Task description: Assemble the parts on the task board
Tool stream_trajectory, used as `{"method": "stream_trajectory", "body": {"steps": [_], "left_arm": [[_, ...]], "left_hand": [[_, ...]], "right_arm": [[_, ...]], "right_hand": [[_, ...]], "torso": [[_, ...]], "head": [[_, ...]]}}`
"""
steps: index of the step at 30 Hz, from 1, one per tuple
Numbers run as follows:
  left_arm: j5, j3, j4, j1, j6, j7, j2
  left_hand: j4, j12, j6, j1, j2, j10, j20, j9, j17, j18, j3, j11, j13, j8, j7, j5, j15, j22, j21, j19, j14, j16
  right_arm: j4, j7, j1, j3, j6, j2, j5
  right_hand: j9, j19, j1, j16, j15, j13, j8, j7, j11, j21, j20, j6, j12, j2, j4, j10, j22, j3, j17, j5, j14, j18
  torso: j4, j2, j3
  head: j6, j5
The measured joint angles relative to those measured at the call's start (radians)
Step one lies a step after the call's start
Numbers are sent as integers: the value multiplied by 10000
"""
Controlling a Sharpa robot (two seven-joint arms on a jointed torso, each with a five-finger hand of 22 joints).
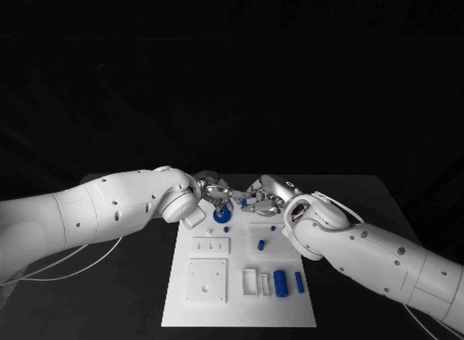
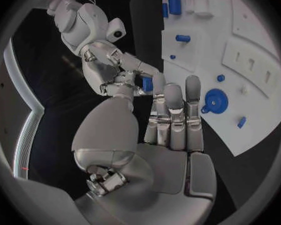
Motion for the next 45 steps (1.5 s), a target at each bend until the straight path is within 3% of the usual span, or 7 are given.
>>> {"method": "stream_trajectory", "body": {"steps": [8, 12, 15, 19, 38, 45], "left_arm": [[-45, -2, -6, -2, 25, -123, 40], [-55, -4, -5, -2, 39, -199, 51], [-55, -5, -5, -3, 59, -233, 55], [-53, -6, -19, -3, 135, -276, 61], [-75, -3, -160, -36, 330, -452, 170], [-74, -9, -213, -101, 335, -460, 214]], "left_hand": [[-229, 0, 36, 106, 157, 0, 0, -4, -16, 0, -77, 0, 0, -38, -35, 0, 0, 68, 0, 0, 0, 5], [-532, 0, 106, 242, 517, 1, 0, -25, 6, 1, -208, 0, 57, -92, -35, 15, 0, 164, 1, 0, 0, 152], [-748, 0, 106, 387, 727, 1, 0, -53, 9, 1, -329, 0, 99, -93, -35, 236, 0, 218, 1, 0, 0, 152], [-974, 0, 138, 566, 906, -36, 0, -120, 9, 1, -404, -36, 99, -153, -67, 799, -36, 264, 1, 0, -36, 196], [-1124, 0, 152, 568, 987, -36, 0, -188, 17, 2, -477, -36, 115, -233, -81, 844, -36, 328, 2, 1, -35, 233], [-1220, 0, 187, 764, 1273, -36, 0, -241, 17, 1, -379, -36, 114, -268, -115, 1105, -35, 354, 2, 1, -35, 233]], "right_arm": [[-10, -61, 31, -74, 64, 17, -8], [-16, -91, 44, -98, 92, 33, -12], [-22, -109, 50, -109, 104, 43, -15], [-31, -134, 52, -120, 119, 57, -17], [-30, -199, 54, -141, 180, 105, -26], [-95, -217, 54, -194, 225, 154, -27]], "right_hand": [[0, 0, -26, 0, 0, 8, 0, -3, 15, 0, 0, 3, 0, -26, 0, 15, 8, 0, 0, 0, 0, 0], [-1, 0, -26, 0, 1, 8, 0, -5, 15, 0, 0, 5, 0, -26, 0, 15, 8, 0, -15, 0, 0, 0], [-2, 0, -25, 0, 1, 8, 0, -14, 16, 0, 0, 14, 0, -27, 0, 16, 8, -1, -16, 0, 0, 0], [-3, 0, -25, 0, 1, 7, 0, -17, 14, 0, 0, 17, 0, -27, 0, 14, 8, 0, -16, 11, 0, 0], [-4, 0, 14, 0, 2, 16, -14, -30, -23, 0, 0, 25, 0, -66, 29, -23, 5, 29, -24, 156, -1, -1], [-1, 0, 41, 0, 2, 15, -36, -32, -22, 0, 0, 24, 0, -93, 29, -22, 5, 29, -24, 195, -1, 0]], "torso": [[-3, 1, 6], [-2, 1, 6], [-2, 3, 10], [-1, 6, 12], [-6, 14, 1], [-8, 15, 1]], "head": [[-8, 10], [-3, 10], [-3, 5], [-10, 5], [-7, -12], [-34, -18]]}}
